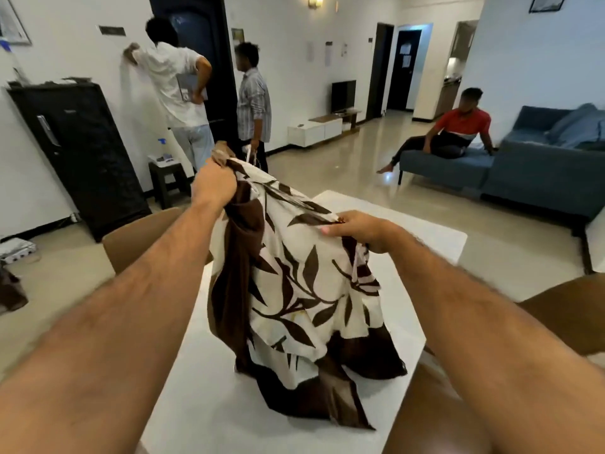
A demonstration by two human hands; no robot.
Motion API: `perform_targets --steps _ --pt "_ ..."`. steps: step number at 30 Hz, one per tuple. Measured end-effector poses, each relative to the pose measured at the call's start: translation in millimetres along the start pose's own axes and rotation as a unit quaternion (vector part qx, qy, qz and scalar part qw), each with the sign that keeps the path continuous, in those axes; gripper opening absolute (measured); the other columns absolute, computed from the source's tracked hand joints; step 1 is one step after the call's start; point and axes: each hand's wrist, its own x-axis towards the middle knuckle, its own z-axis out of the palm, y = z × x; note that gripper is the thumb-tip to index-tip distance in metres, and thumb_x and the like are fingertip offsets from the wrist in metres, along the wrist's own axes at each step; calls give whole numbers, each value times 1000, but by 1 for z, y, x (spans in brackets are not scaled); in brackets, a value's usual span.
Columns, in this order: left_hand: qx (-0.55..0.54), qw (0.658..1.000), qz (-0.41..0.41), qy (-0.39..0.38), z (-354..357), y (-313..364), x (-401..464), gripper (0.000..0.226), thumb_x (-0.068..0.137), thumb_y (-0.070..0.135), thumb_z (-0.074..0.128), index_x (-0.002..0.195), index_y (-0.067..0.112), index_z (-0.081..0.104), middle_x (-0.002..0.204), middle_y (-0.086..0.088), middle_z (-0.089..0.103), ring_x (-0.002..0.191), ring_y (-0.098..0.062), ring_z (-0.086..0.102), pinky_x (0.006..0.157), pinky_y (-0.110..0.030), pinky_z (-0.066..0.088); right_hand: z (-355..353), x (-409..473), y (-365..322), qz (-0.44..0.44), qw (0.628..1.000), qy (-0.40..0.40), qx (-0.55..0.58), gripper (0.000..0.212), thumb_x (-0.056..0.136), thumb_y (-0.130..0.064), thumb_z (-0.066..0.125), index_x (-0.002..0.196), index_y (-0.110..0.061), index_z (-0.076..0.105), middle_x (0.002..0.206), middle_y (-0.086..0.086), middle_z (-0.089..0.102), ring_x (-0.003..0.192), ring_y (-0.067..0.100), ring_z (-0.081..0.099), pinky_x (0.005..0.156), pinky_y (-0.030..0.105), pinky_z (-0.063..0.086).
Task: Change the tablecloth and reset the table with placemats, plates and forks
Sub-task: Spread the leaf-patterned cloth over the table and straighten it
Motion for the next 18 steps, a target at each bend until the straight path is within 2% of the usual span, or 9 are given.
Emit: perform_targets --steps 2,4,6,8,10,11,13,15,18 --pt "-21 999 -38 0 4 -16 5 33 95 15 40 120 0 55 119 -25 60 107 -41 58 82 -42 46 5 3 12 60 976 -34 -205 46 73 -38 83 111 -15 68 105 4 72 97 23 68 90 35 53" --pt "-59 996 -67 2 8 -34 13 36 96 15 40 127 2 54 127 -22 58 115 -39 56 88 -38 47 3 10 32 112 904 -9 -413 44 75 -34 80 111 -11 69 100 3 69 90 23 64 81 30 50" --pt "-71 995 -73 -21 14 -53 19 39 96 14 40 131 2 52 131 -21 57 119 -38 56 94 -38 49 -5 12 56 138 875 79 -458 35 87 -29 64 114 -6 67 112 11 67 98 29 62 83 32 48" --pt "31 995 -53 -74 21 -72 25 35 95 15 41 124 4 56 125 -20 59 114 -40 56 95 -43 48 -9 5 66 176 903 124 -372 29 96 -25 48 111 -7 66 117 11 65 102 30 61 88 34 48" --pt "151 981 -32 -117 30 -88 25 33 94 20 41 122 11 57 125 -19 60 113 -39 57 95 -45 47 -10 2 68 230 946 137 -183 22 99 -20 41 87 -15 58 87 6 56 72 24 54 66 28 47" --pt "182 974 -28 -132 36 -94 25 34 94 22 41 123 14 56 126 -18 60 114 -39 57 95 -44 47 -9 1 67 262 948 142 -109 20 96 -18 40 80 -15 51 75 4 49 60 20 45 57 26 42" --pt "189 970 -44 -149 54 -103 28 33 94 24 42 120 12 58 125 -18 61 112 -38 58 93 -41 47 -9 8 67 292 947 137 13 16 90 -13 39 89 -8 53 62 7 55 48 19 50 49 21 44" --pt "121 976 -89 -160 76 -102 29 33 90 22 45 114 6 61 120 -19 63 108 -39 60 92 -43 52 -11 26 67 271 949 122 109 27 91 -14 39 103 2 57 67 17 67 54 28 66 51 30 55" --pt "-161 952 -193 -177 113 -74 31 38 92 16 45 127 4 54 122 -23 61 102 -39 63 82 -51 56 -12 55 56 221 934 123 251 28 94 -11 41 109 6 58 92 28 68 78 42 69 66 49 59"
